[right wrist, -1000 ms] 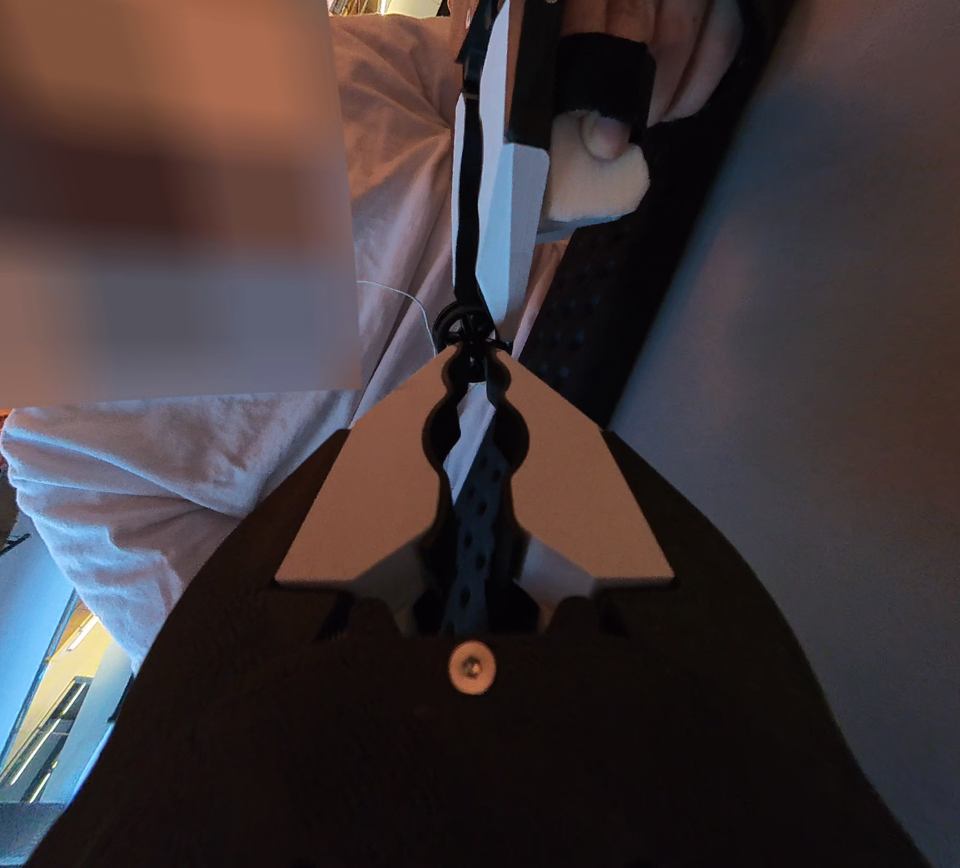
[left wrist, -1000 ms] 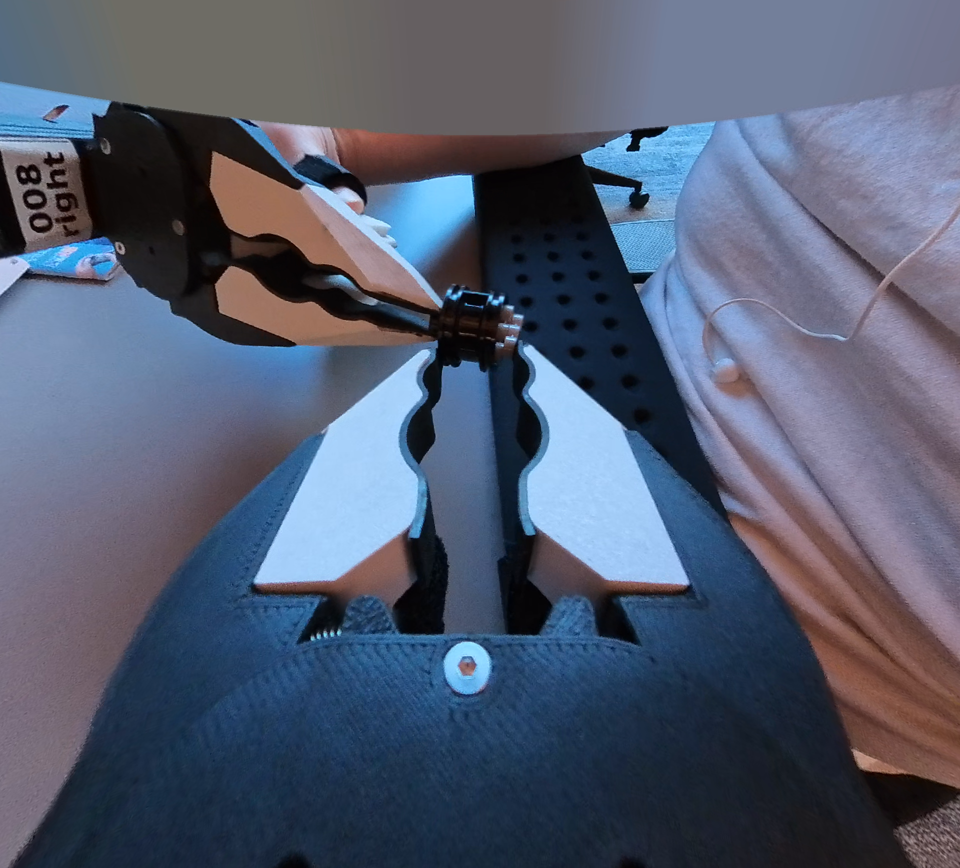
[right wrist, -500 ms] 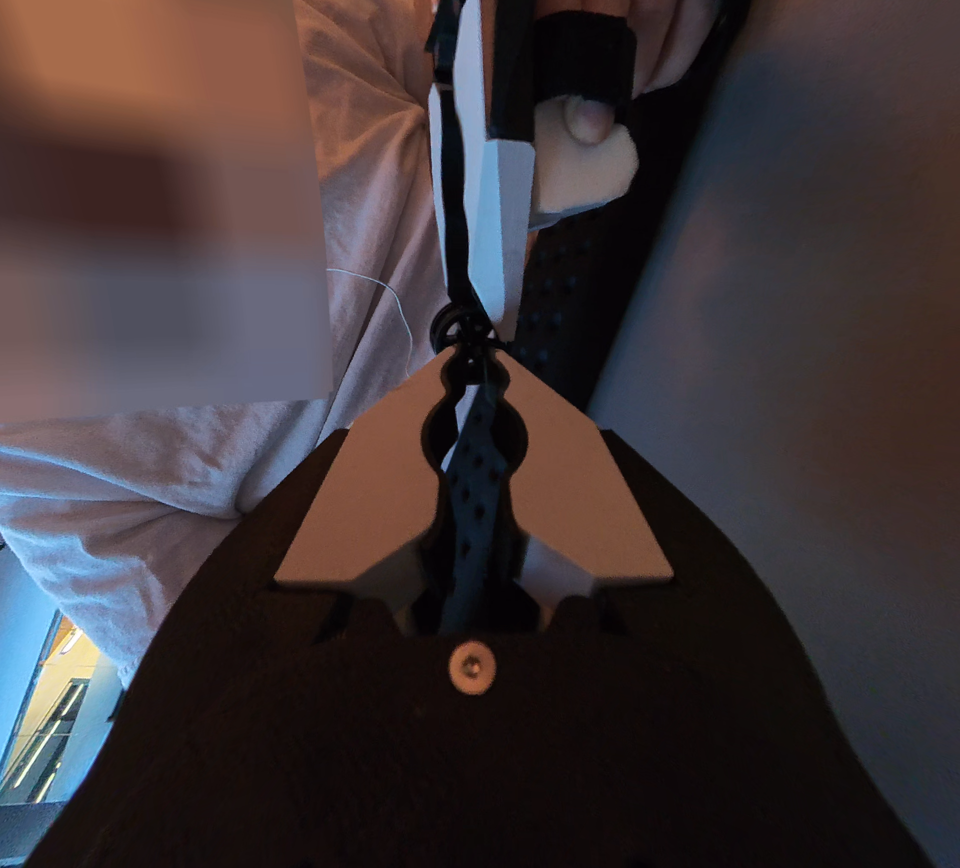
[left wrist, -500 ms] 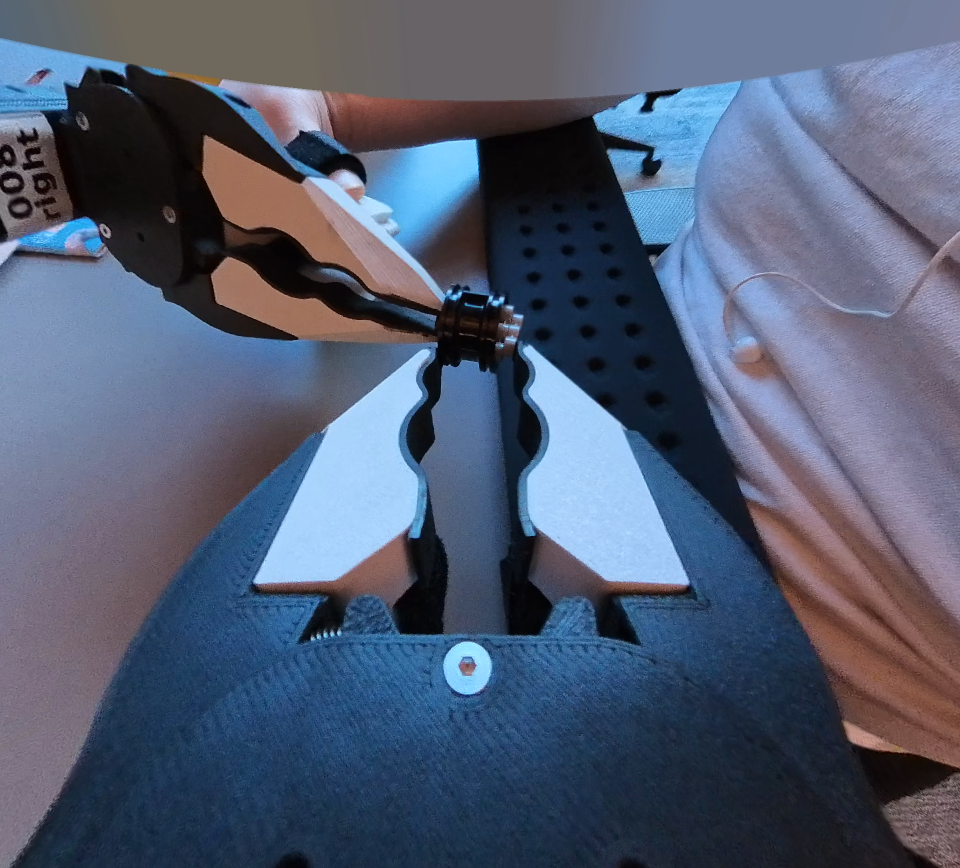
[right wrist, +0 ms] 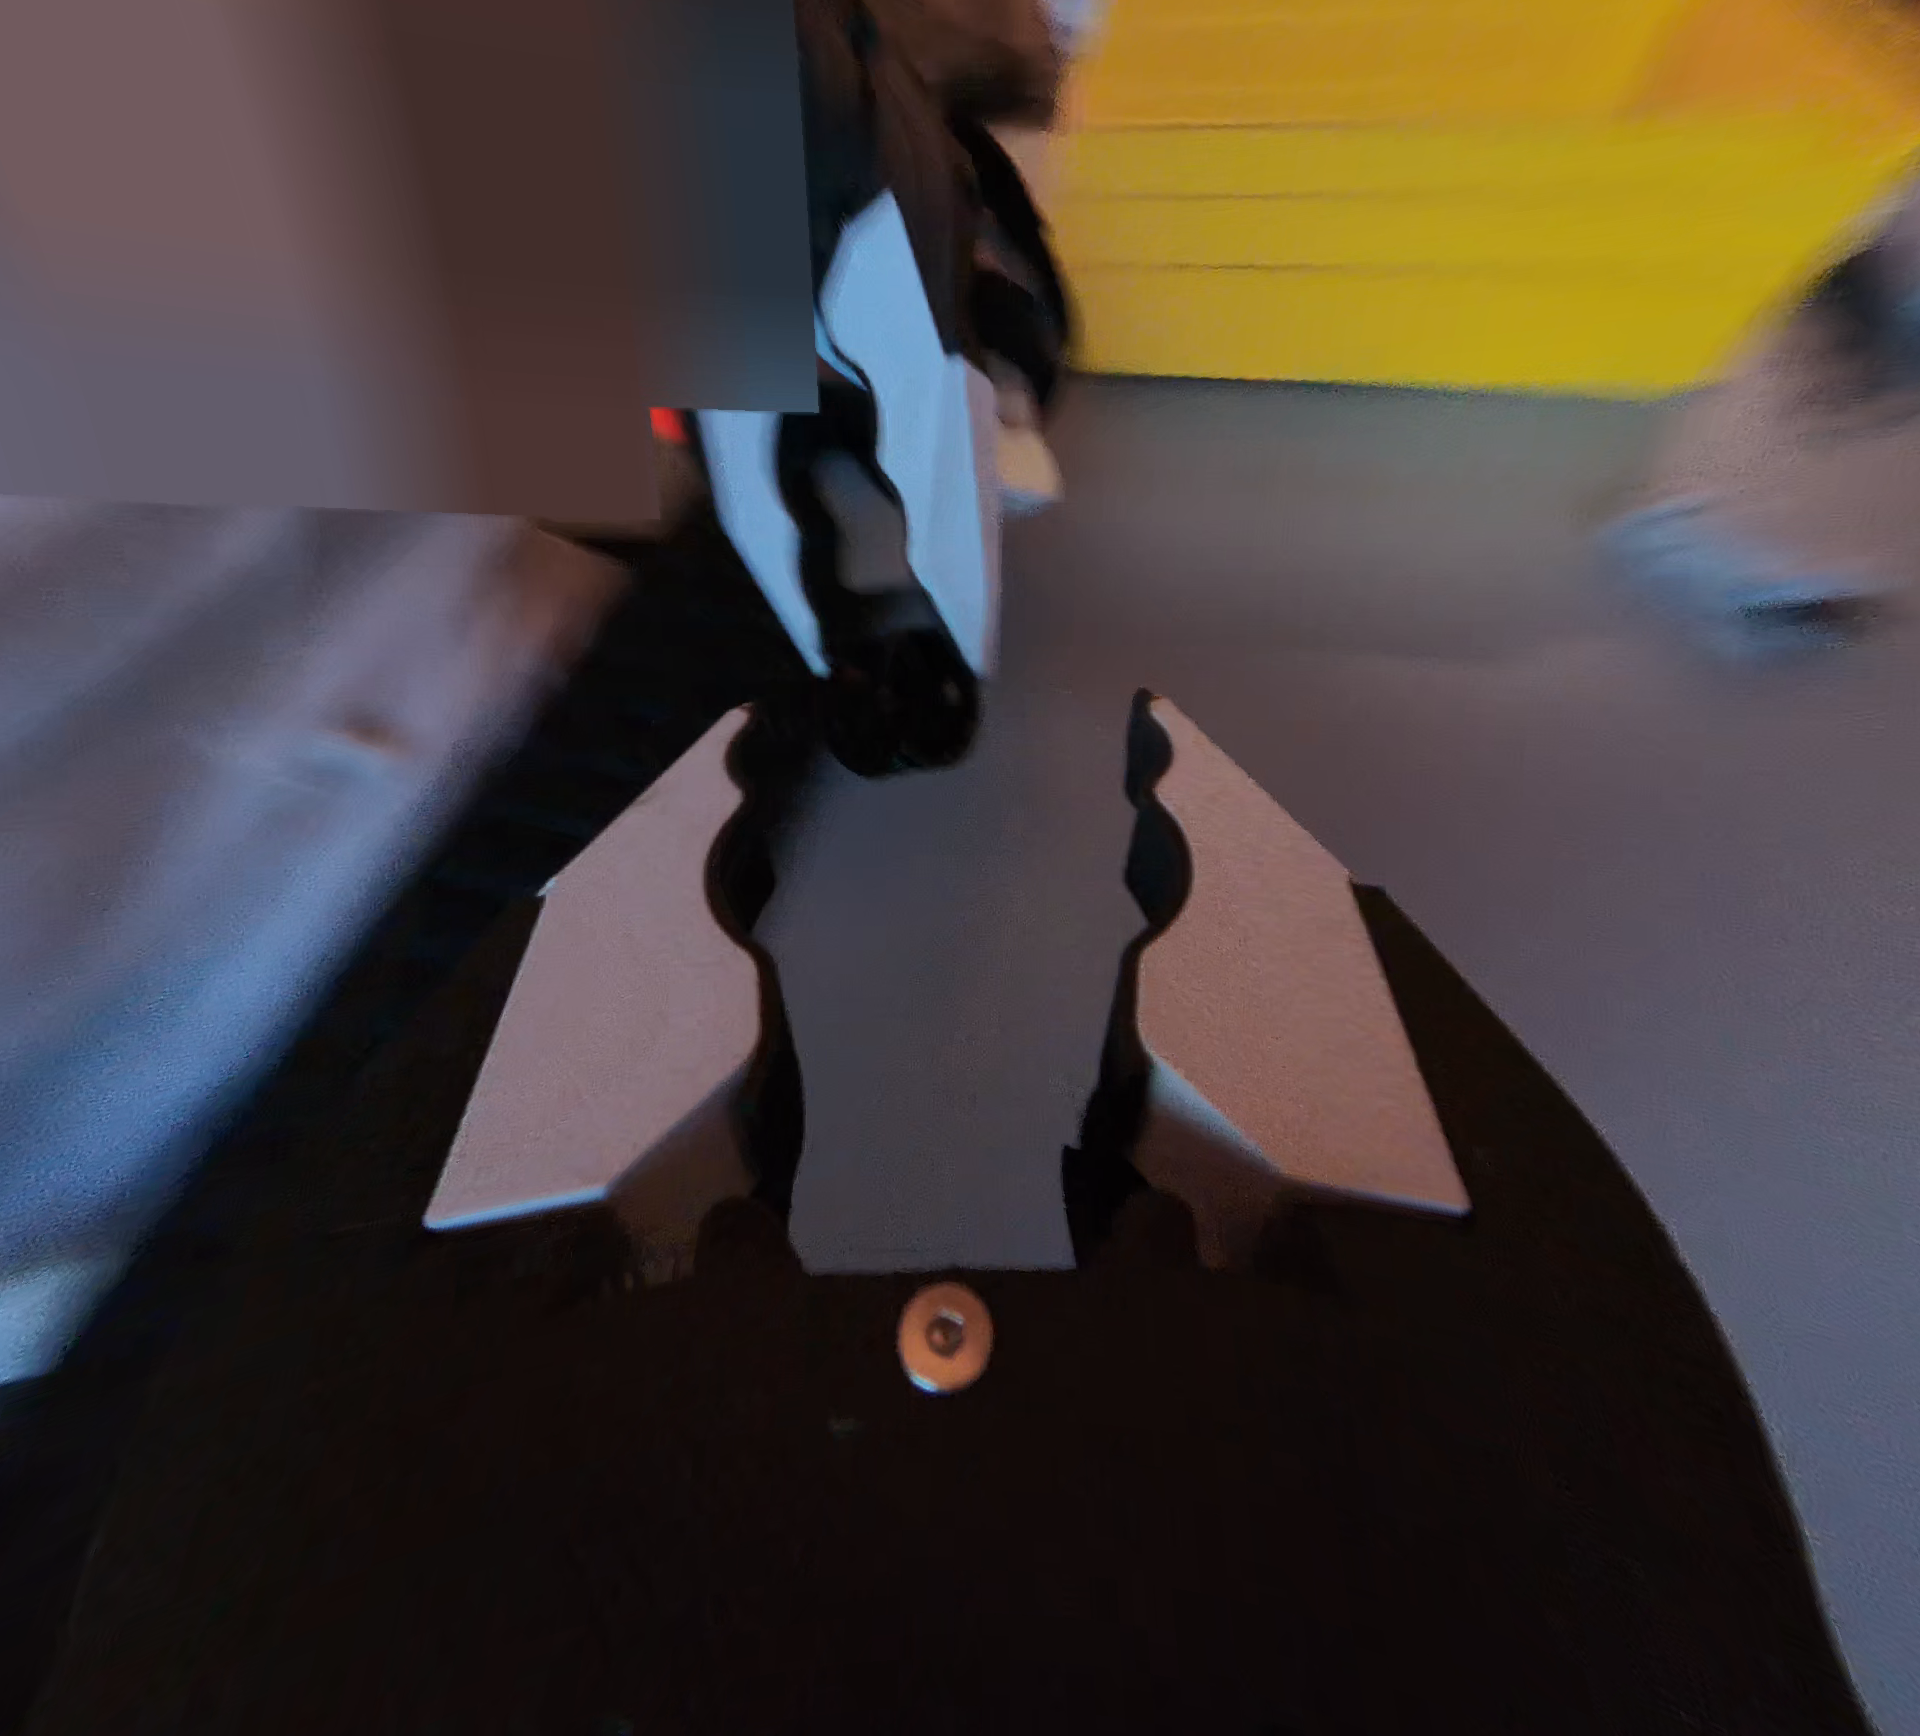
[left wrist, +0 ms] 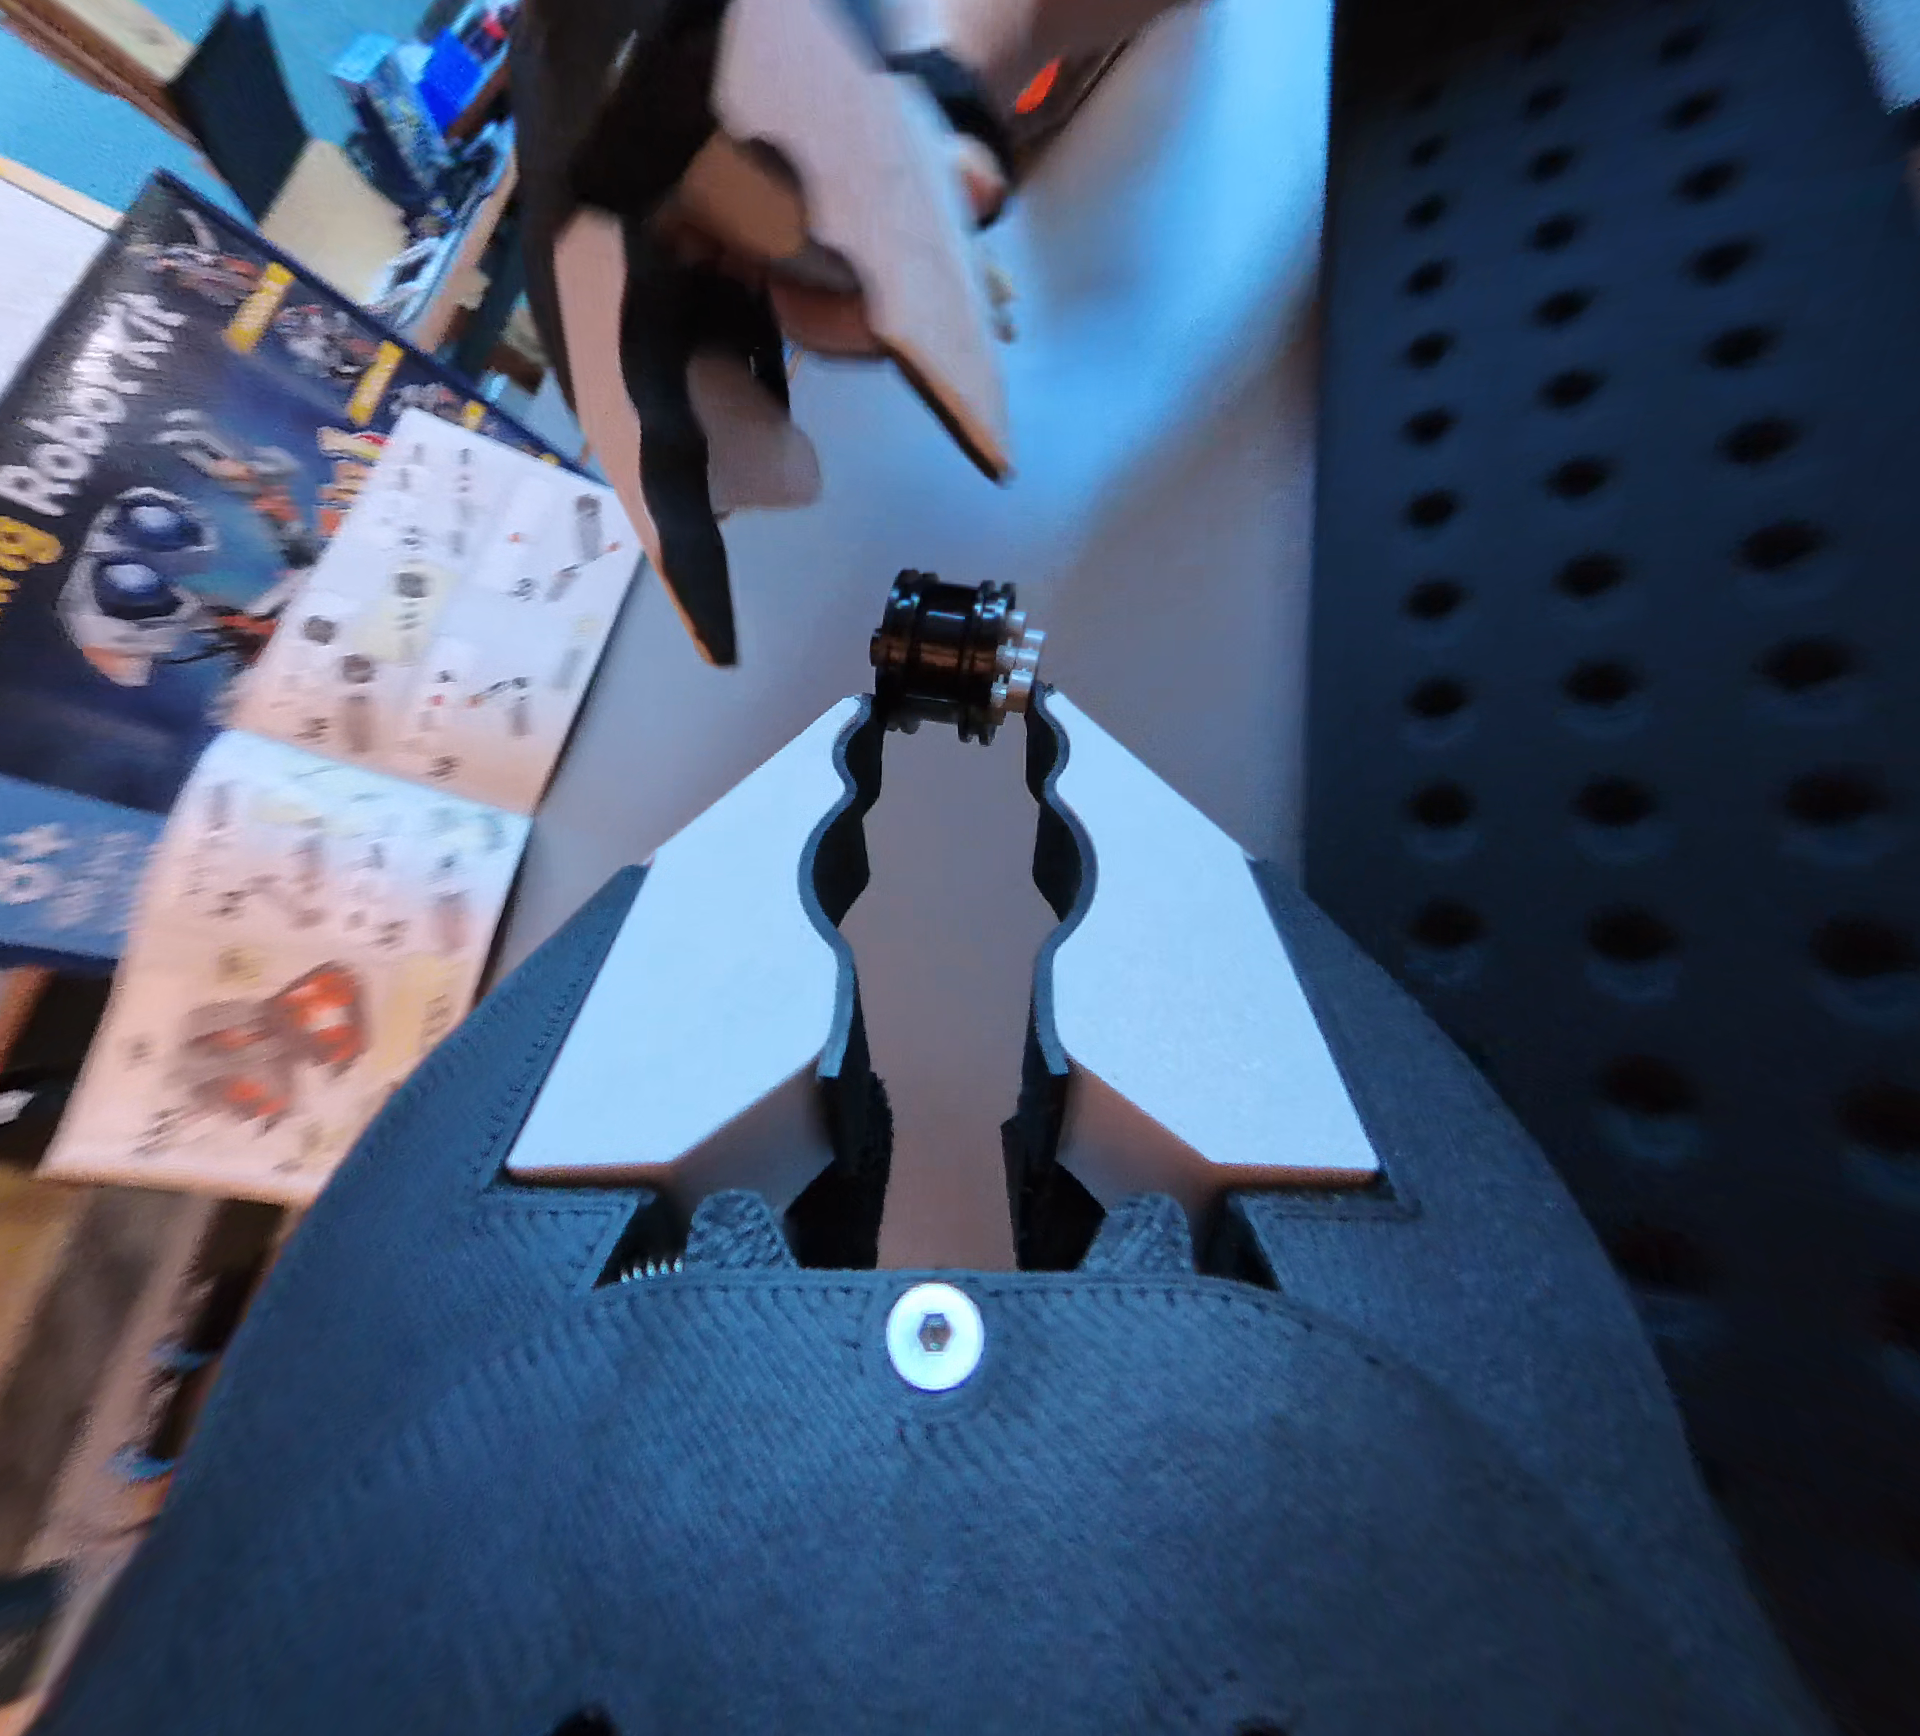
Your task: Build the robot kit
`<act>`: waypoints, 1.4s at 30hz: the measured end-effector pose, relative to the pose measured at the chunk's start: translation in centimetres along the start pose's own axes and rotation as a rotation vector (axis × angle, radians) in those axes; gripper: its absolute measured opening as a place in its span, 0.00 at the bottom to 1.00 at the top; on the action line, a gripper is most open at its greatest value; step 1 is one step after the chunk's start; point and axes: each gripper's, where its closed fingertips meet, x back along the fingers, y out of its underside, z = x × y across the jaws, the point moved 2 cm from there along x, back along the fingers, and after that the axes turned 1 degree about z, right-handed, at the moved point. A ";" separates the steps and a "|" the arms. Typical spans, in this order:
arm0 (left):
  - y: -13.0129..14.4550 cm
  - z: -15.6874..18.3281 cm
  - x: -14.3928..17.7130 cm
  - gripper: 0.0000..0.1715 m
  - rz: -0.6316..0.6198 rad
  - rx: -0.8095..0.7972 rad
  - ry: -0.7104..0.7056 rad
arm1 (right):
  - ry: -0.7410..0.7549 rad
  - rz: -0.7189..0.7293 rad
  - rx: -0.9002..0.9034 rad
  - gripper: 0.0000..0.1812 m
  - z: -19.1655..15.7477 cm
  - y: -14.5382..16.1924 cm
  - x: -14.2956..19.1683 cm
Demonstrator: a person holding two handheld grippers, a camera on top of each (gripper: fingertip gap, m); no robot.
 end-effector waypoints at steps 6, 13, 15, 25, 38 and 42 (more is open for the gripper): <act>0.0 0.1 -0.3 0.15 -0.008 0.023 0.006 | 0.347 -0.122 0.464 0.29 -1.8 0.4 -0.5; -0.5 -0.6 0.1 0.15 0.035 0.086 -0.011 | 0.382 -0.107 0.426 0.23 -1.6 -0.2 -0.6; -0.5 -0.7 0.1 0.15 0.032 0.082 -0.019 | 0.382 -0.091 0.407 0.22 -1.5 -0.3 -0.7; -0.9 -0.8 0.3 0.15 0.047 0.043 -0.055 | 0.406 -0.125 0.482 0.17 -1.7 -0.1 -1.4; -0.9 -1.2 0.5 0.15 0.021 -0.006 -0.115 | 0.471 -0.157 0.502 0.17 -1.4 -0.3 -1.5; -0.8 -1.1 0.5 0.15 0.012 -0.005 -0.113 | 0.475 -0.170 0.496 0.16 -1.2 -0.2 -1.6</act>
